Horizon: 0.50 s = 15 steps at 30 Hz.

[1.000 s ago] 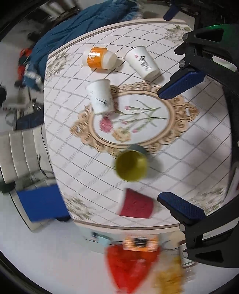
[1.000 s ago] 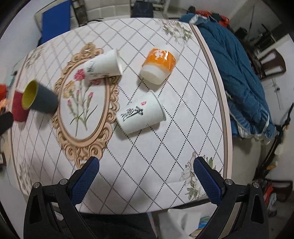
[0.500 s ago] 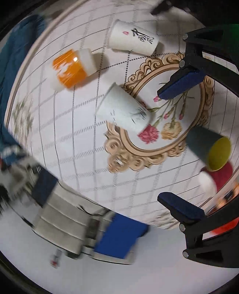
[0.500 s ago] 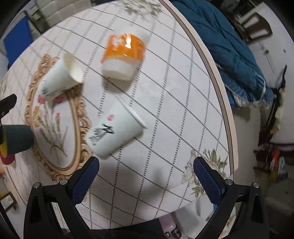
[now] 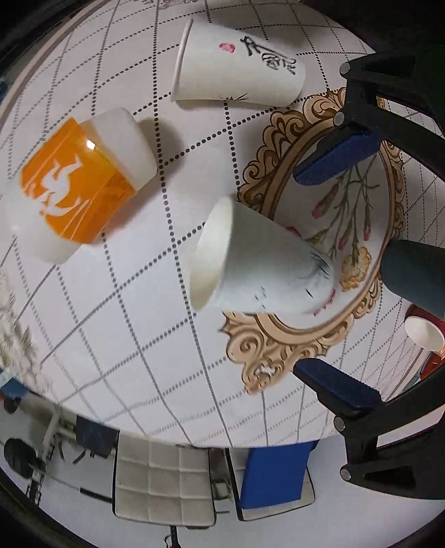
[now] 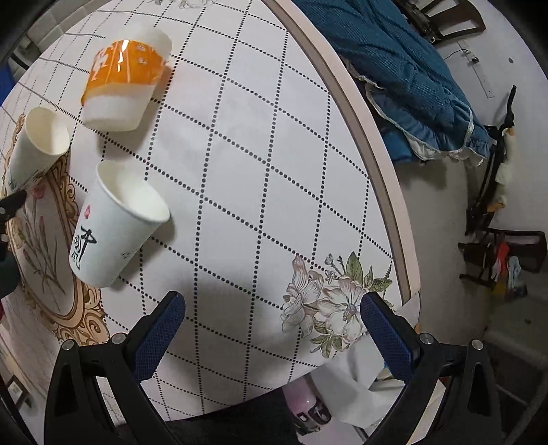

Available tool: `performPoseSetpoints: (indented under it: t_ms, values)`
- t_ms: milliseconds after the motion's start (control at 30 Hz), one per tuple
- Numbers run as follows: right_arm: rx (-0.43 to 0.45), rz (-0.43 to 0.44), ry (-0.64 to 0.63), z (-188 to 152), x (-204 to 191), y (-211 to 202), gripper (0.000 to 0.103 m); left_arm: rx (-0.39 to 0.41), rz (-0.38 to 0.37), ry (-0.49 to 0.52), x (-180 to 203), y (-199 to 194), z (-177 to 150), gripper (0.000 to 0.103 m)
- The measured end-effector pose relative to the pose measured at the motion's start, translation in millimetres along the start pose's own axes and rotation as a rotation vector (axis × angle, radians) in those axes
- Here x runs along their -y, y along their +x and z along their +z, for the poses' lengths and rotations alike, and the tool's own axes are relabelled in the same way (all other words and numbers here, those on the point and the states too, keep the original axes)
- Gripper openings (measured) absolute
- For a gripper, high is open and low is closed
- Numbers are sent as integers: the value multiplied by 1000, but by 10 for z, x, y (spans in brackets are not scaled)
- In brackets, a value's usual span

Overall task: Flip cup upside down
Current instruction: 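Reach the left gripper to the white grass-print cup and close on it, then lift the white cup with the left gripper, turning it upright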

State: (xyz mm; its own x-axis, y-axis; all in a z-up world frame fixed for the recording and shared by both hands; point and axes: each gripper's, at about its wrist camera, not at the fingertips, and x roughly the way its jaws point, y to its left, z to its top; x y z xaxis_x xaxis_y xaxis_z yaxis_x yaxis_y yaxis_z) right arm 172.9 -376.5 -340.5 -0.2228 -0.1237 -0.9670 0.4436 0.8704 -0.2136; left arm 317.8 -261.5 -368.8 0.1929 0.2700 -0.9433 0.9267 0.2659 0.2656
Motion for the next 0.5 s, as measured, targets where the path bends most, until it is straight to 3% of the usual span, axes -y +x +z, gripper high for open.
performPoseSetpoints:
  t_ms: [367,500]
  values:
    - [6,10,-25,118,-47,75,103,-48,-25,9,-31,351,114,102]
    - [4,9,-29,133,-76,96,103,-31,-40,-1,-54,386,126,91]
